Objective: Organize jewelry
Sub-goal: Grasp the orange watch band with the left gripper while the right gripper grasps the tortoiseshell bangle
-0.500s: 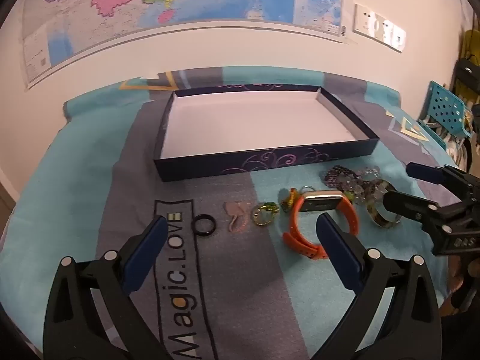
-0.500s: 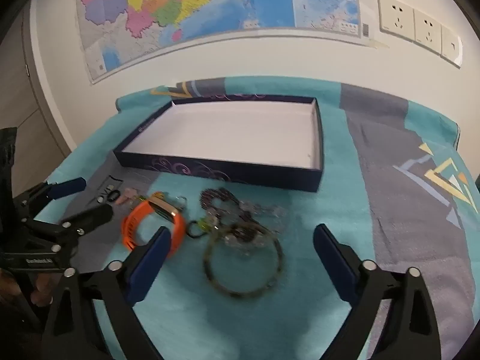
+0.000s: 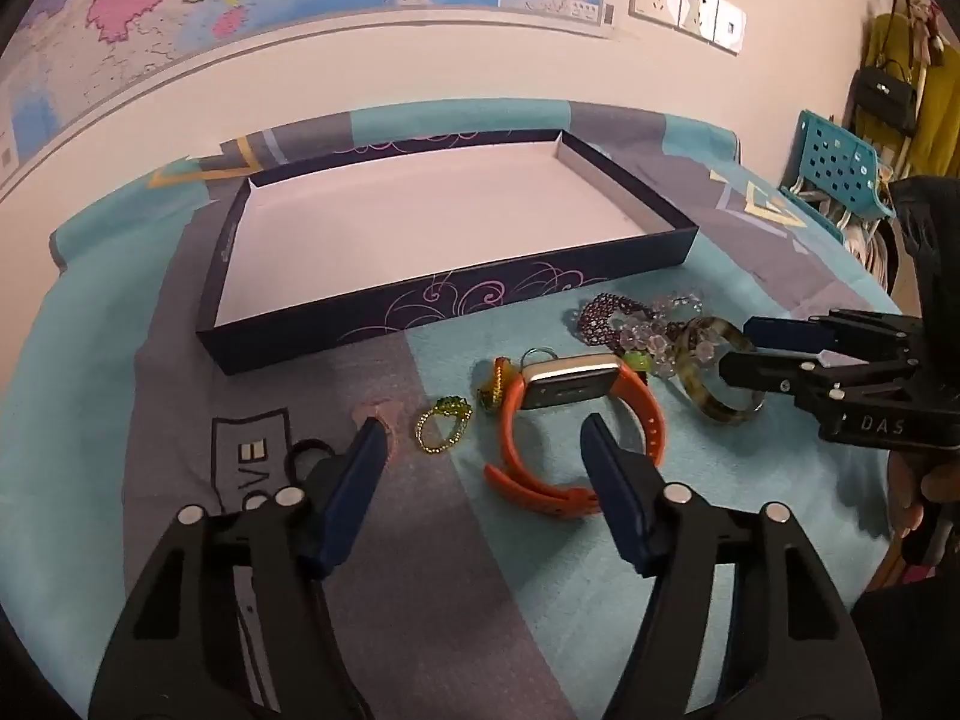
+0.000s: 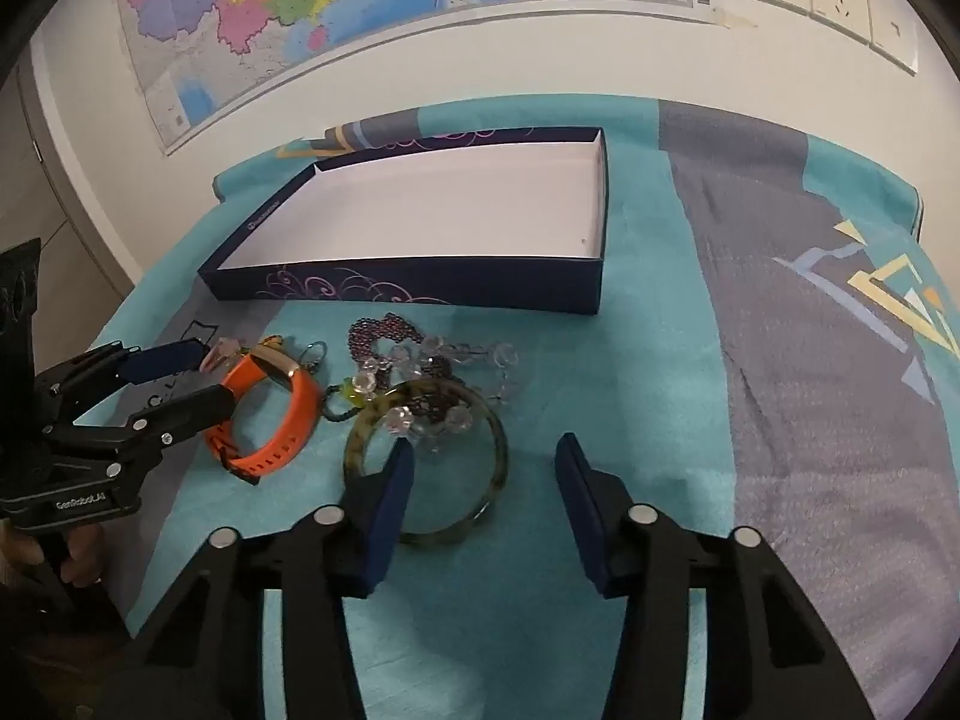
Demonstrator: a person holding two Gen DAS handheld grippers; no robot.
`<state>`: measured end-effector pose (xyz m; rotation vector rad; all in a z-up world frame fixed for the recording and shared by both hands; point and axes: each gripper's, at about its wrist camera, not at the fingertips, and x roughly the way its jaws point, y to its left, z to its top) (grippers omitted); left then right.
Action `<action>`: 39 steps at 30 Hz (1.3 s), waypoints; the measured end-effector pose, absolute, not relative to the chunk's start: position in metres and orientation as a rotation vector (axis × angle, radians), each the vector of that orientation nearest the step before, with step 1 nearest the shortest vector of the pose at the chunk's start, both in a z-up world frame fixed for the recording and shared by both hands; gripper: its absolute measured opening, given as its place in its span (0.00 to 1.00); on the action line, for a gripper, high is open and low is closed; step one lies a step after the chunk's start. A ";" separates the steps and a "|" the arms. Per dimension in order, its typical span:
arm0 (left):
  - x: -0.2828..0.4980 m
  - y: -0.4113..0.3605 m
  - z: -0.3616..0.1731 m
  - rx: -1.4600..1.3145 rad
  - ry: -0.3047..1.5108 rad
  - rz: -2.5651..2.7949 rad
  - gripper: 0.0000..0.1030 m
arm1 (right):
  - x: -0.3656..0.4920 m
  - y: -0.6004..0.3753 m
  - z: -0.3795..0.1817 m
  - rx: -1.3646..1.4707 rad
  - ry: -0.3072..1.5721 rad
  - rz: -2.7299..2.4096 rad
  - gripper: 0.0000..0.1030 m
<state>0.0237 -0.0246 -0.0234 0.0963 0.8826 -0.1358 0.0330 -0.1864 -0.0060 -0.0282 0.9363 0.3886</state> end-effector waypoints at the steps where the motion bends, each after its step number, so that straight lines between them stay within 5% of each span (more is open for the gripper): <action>1: 0.025 -0.025 -0.022 0.096 0.859 -0.144 0.53 | 0.034 -0.186 -0.006 -0.029 0.938 0.393 0.39; 3: 0.027 -0.028 -0.022 0.103 0.837 -0.161 0.45 | 0.035 -0.186 -0.006 -0.023 0.944 0.406 0.22; 7: 0.030 -0.031 -0.024 0.121 0.842 -0.178 0.23 | 0.037 -0.190 -0.007 -0.003 0.951 0.405 0.08; 9: 0.032 -0.032 -0.024 0.129 0.858 -0.193 0.14 | 0.039 -0.193 -0.007 0.010 0.952 0.413 0.07; 23: 0.025 -0.016 -0.006 0.019 0.863 -0.256 0.01 | 0.041 -0.207 0.020 0.073 0.894 0.465 0.06; 29: 0.020 -0.012 0.007 0.002 0.824 -0.300 0.02 | 0.049 -0.200 0.031 0.047 0.860 0.474 0.06; 32: 0.020 -0.013 0.000 0.025 0.842 -0.316 0.23 | 0.051 -0.196 0.030 0.040 0.861 0.484 0.06; 39: 0.033 -0.025 -0.023 0.114 0.910 -0.335 0.19 | 0.054 -0.191 0.022 0.032 0.886 0.483 0.06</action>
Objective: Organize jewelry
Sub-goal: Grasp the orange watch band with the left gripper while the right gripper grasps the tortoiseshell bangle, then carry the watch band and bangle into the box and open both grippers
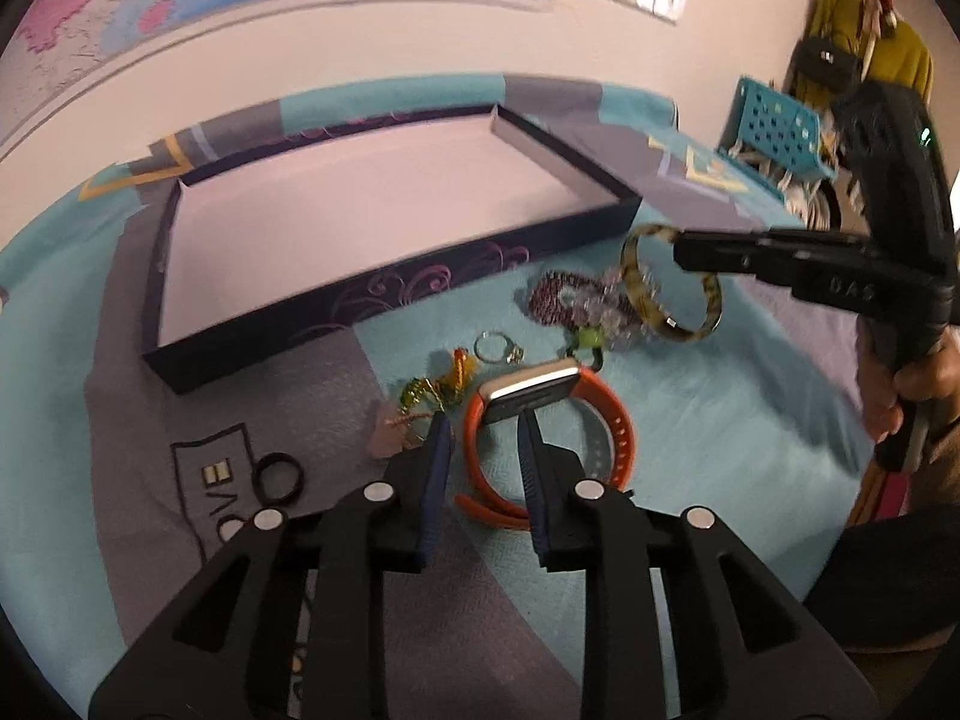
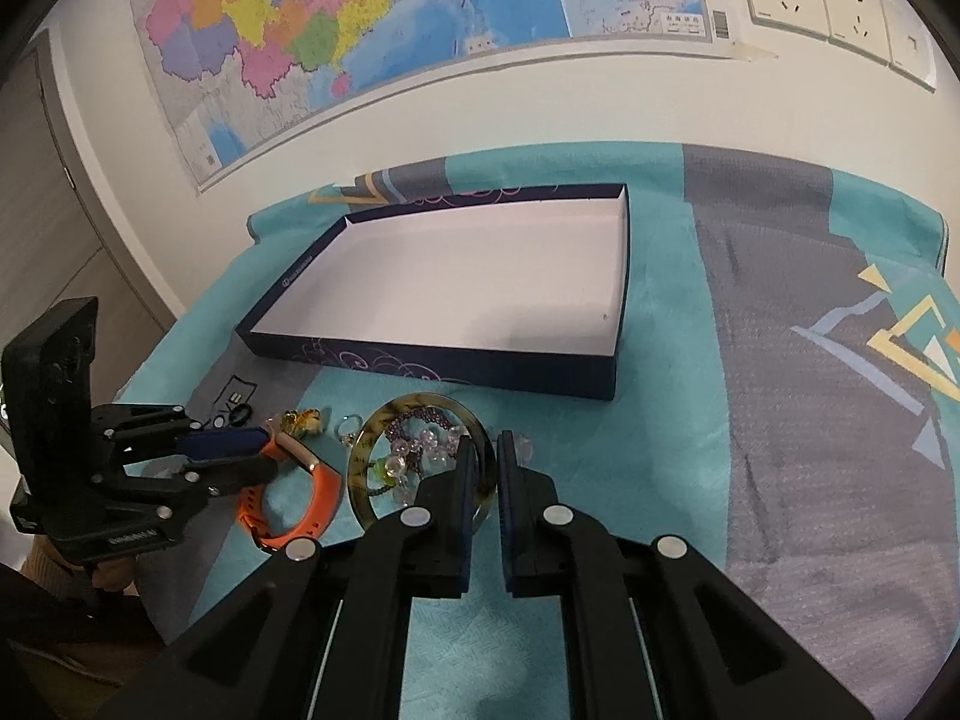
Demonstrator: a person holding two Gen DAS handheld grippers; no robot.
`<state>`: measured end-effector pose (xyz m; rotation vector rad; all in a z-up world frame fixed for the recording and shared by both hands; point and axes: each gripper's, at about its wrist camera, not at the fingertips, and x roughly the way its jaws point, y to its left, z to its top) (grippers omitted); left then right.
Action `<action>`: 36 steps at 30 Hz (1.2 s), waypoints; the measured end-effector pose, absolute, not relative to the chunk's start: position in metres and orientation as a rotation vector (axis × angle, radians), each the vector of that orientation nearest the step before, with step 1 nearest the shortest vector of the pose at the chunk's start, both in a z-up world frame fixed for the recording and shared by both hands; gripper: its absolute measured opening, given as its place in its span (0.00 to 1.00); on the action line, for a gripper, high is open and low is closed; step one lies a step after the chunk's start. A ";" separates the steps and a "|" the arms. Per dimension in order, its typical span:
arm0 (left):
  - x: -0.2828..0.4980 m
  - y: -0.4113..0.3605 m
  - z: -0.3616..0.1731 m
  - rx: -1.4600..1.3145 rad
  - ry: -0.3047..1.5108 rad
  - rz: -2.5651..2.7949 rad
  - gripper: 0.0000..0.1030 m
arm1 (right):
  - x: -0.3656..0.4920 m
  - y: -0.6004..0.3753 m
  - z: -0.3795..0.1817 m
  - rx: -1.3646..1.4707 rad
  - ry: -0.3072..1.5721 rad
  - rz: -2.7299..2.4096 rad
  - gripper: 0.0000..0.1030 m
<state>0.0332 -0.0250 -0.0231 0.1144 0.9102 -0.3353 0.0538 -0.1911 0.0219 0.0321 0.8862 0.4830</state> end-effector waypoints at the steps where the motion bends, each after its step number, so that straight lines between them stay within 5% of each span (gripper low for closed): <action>1: 0.036 -0.026 -0.025 0.122 0.920 -0.335 0.17 | 0.054 -0.190 0.021 0.028 0.887 0.482 0.06; 23: 0.039 -0.025 -0.030 0.096 0.947 -0.373 0.20 | 0.056 -0.190 0.018 0.025 0.897 0.486 0.06; 27: 0.042 -0.028 -0.031 0.107 0.947 -0.358 0.12 | 0.058 -0.188 0.021 0.013 0.888 0.488 0.06; 36: 0.039 -0.012 -0.004 0.024 0.897 -0.363 0.12 | 0.074 -0.183 0.039 -0.014 0.843 0.505 0.06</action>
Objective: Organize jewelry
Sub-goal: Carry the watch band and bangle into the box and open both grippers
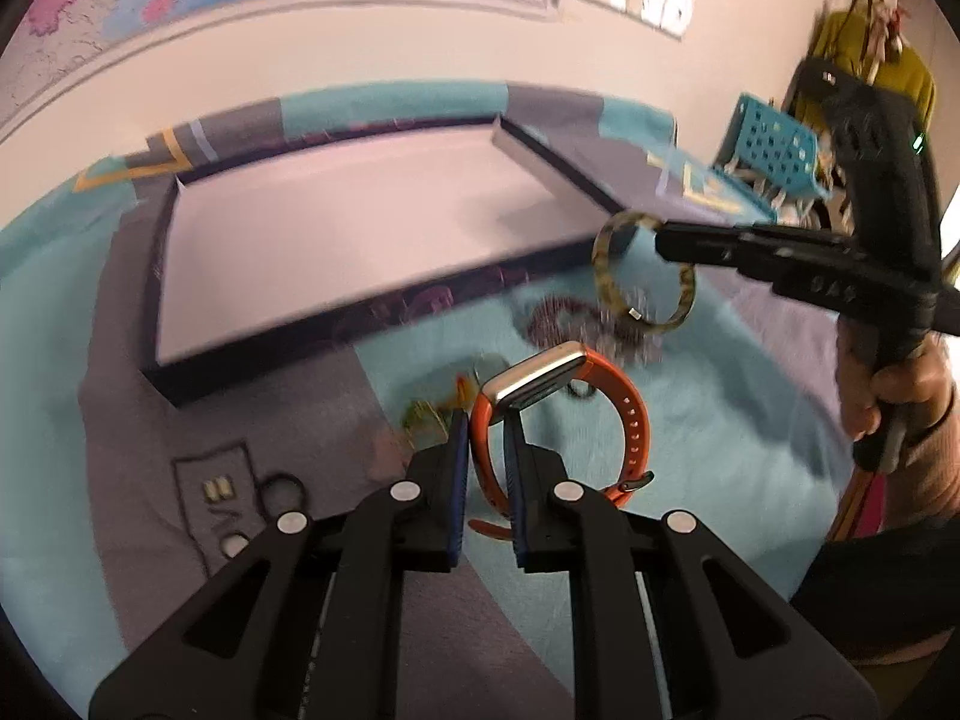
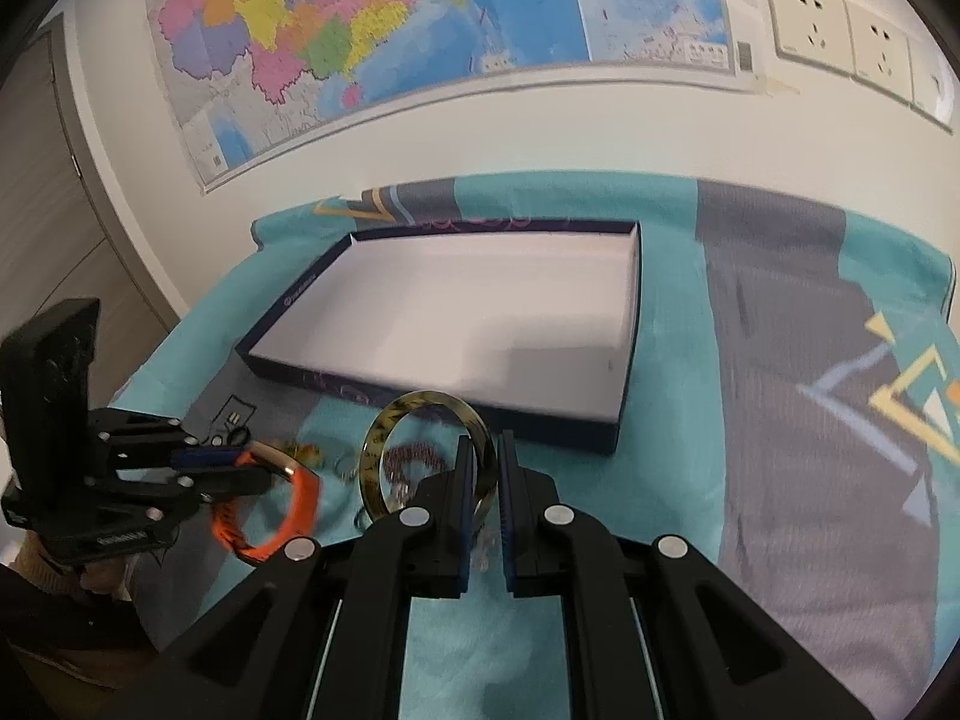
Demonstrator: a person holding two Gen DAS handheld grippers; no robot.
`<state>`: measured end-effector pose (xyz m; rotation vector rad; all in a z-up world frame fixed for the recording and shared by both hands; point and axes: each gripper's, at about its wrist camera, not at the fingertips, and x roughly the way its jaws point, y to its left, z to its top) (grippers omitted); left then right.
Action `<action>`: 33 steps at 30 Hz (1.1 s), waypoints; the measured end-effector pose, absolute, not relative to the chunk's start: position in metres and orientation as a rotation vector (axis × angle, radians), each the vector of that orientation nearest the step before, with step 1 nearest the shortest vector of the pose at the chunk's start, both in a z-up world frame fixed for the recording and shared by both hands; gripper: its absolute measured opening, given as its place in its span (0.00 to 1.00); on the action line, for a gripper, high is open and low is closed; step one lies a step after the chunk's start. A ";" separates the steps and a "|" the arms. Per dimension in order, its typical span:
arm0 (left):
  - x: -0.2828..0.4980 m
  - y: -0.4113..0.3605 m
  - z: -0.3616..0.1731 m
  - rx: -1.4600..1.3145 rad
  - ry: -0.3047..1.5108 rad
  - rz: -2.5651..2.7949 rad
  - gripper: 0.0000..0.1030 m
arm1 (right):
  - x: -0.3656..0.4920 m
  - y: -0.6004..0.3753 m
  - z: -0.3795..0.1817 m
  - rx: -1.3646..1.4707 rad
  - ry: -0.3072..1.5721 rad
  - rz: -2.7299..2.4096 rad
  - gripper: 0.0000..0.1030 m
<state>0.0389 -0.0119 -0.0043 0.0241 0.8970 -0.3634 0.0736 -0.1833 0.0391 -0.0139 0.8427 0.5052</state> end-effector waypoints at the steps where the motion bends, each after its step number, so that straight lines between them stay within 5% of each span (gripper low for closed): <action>1: 0.042 -0.007 0.002 0.001 0.884 -0.364 0.12 | 0.077 -0.182 0.041 -0.015 0.837 0.508 0.06; 33: 0.224 0.029 0.011 0.048 0.902 -0.111 0.12 | 0.250 -0.119 0.019 -0.005 0.971 0.440 0.06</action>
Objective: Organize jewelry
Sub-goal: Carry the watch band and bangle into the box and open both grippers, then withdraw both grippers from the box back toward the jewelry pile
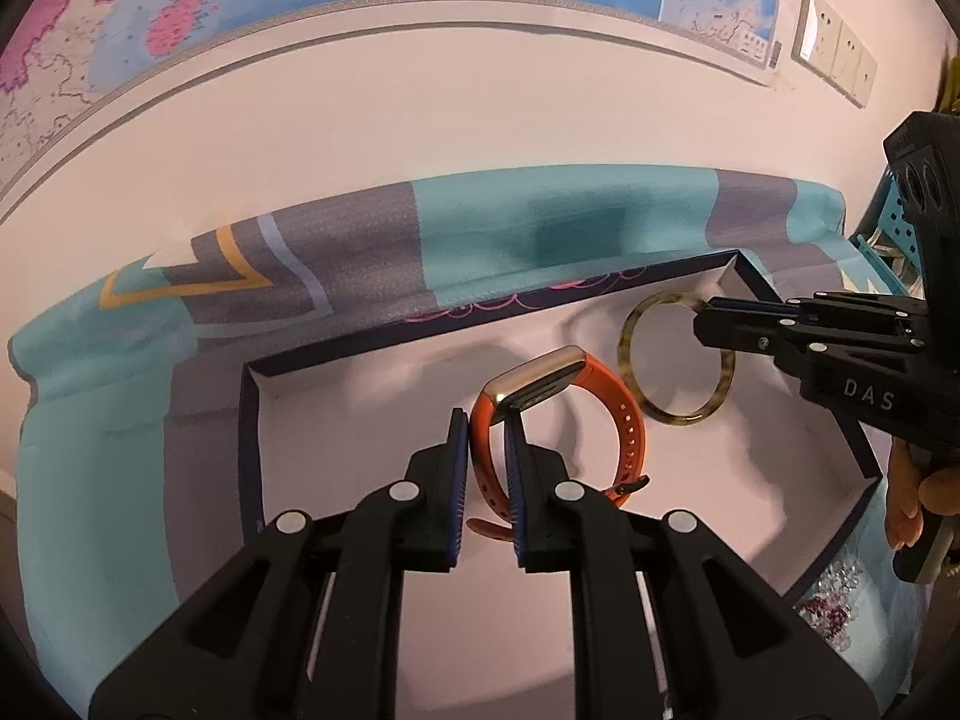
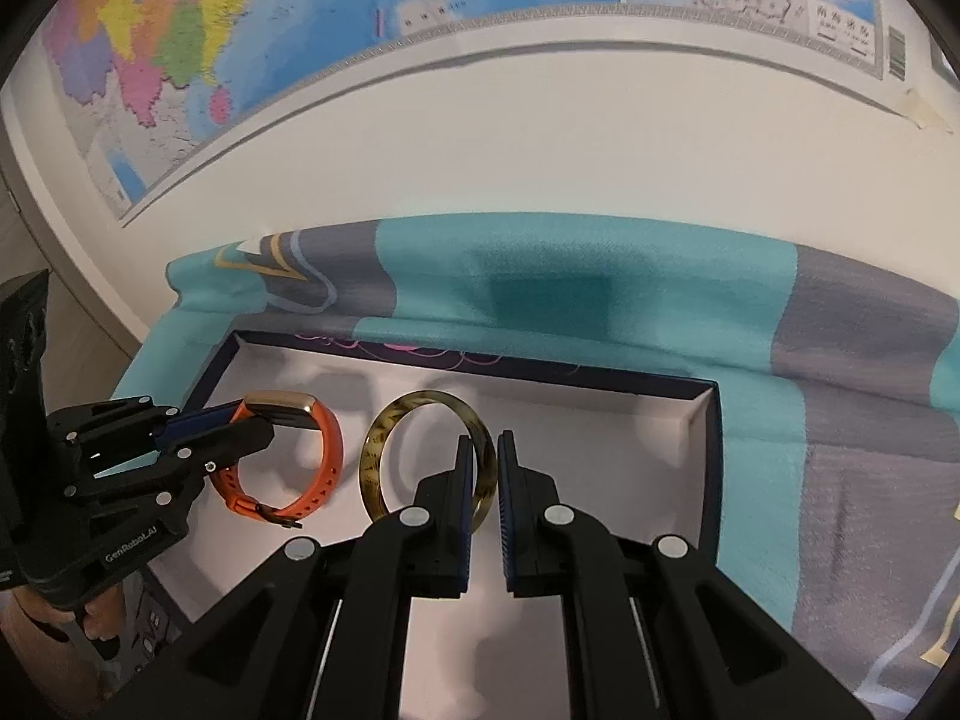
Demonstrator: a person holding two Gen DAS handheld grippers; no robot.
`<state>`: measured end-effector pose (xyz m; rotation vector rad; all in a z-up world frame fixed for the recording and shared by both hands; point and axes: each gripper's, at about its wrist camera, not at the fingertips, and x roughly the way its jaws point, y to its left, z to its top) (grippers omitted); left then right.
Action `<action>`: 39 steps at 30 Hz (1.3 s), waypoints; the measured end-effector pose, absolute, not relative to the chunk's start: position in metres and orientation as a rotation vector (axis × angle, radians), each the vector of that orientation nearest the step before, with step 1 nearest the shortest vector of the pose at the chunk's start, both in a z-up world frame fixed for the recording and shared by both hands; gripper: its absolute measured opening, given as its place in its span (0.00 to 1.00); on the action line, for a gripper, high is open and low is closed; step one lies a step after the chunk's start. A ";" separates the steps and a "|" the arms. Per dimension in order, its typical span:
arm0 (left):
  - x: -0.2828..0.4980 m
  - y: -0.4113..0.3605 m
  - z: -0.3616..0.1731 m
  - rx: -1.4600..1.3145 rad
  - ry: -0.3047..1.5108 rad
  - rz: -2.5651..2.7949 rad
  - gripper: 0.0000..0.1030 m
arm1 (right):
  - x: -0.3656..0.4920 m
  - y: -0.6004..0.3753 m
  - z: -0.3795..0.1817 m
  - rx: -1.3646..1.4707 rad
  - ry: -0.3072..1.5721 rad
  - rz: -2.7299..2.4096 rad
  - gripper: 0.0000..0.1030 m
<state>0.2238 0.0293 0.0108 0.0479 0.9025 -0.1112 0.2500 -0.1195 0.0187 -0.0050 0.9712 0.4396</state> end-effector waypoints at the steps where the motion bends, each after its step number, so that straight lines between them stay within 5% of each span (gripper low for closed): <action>1: 0.227 0.029 0.011 0.048 0.906 -0.110 0.12 | 0.252 -0.118 0.017 -0.007 0.977 0.436 0.06; 13: 0.261 0.025 -0.001 0.075 0.974 -0.076 0.12 | 0.274 -0.111 0.003 -0.003 1.036 0.360 0.07; 17: 0.266 0.027 -0.004 0.066 0.996 -0.069 0.11 | 0.273 -0.113 0.007 0.008 1.018 0.338 0.16; 20: 0.261 0.031 -0.001 0.054 0.979 -0.054 0.19 | 0.262 -0.118 0.015 0.016 0.984 0.353 0.16; 23: 0.245 0.033 0.011 0.059 0.919 -0.043 0.38 | 0.238 -0.123 0.032 0.009 0.920 0.394 0.22; 28: 0.203 0.035 0.036 0.082 0.805 -0.023 0.45 | 0.186 -0.136 0.059 -0.031 0.824 0.482 0.32; 39: 0.092 0.040 0.056 0.024 0.668 -0.089 0.54 | 0.093 -0.183 0.031 -0.052 0.897 0.516 0.33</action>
